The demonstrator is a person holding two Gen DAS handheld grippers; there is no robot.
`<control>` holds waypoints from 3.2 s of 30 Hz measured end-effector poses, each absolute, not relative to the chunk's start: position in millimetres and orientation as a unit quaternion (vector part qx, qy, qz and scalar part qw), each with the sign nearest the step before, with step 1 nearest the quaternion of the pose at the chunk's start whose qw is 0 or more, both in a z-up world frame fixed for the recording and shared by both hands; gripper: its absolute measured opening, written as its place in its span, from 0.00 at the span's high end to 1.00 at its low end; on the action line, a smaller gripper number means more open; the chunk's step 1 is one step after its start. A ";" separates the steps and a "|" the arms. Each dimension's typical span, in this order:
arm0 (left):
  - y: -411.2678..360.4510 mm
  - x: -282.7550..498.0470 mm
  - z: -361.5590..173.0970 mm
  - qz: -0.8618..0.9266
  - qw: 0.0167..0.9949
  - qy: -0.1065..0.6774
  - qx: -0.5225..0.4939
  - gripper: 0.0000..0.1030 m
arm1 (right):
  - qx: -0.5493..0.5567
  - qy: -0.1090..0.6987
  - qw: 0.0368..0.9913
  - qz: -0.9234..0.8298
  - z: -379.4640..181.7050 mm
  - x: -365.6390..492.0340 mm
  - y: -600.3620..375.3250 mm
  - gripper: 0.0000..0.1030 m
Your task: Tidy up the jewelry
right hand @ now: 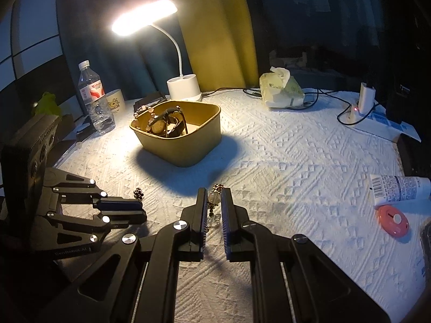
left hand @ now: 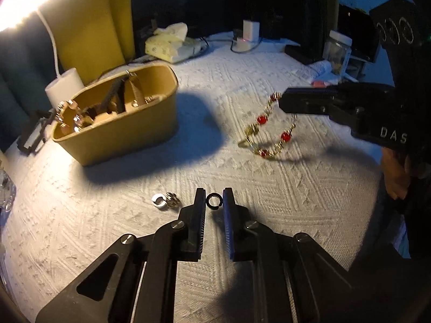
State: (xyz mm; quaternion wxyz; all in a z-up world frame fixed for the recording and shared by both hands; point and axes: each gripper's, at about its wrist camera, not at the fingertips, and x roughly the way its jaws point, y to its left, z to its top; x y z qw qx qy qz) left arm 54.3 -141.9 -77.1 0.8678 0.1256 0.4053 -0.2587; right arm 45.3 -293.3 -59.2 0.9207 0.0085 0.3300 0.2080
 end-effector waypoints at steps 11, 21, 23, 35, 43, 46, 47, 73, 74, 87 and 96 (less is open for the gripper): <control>-113.2 64.4 -39.4 -0.231 0.900 0.354 0.103 0.86 | -0.017 0.311 0.926 0.214 -36.2 54.5 -279.1 0.91; -90.4 73.9 -18.1 -0.212 0.919 0.320 0.090 0.86 | -0.034 0.290 0.930 0.224 -14.5 67.8 -260.1 0.91; -88.2 76.3 -16.4 -0.211 0.921 0.316 0.086 0.86 | -0.041 0.291 0.929 0.224 -12.4 71.1 -256.3 0.91; -80.0 81.8 -28.8 -0.216 0.916 0.330 0.073 0.86 | -0.053 0.400 0.899 0.168 -75.1 83.7 -263.1 0.90; -77.0 83.6 -29.9 -0.218 0.916 0.330 0.068 0.86 | -0.046 0.436 0.884 0.163 -92.5 94.2 -261.4 0.86; -73.4 84.9 -30.7 -0.215 0.916 0.332 0.063 0.86 | -0.028 0.433 0.885 0.170 -89.1 95.5 -263.3 0.80; -72.3 85.4 -30.7 -0.214 0.917 0.332 0.062 0.86 | -0.023 0.430 0.885 0.174 -87.7 96.7 -263.5 0.75; -53.4 92.4 -41.3 -0.220 0.914 0.339 0.041 0.86 | -0.016 0.429 0.896 0.118 -93.6 93.0 -263.4 0.91; -51.7 92.5 -41.2 -0.219 0.914 0.338 0.040 0.86 | -0.016 0.429 0.895 0.119 -93.5 94.4 -262.5 0.91; -47.9 98.5 -29.5 -0.210 0.924 0.316 0.044 0.86 | -0.031 0.355 0.921 0.155 -48.5 89.9 -249.2 0.91; -59.3 113.6 -22.5 -0.211 0.926 0.307 0.054 0.86 | -0.033 0.292 0.939 0.179 -7.5 102.2 -241.7 0.91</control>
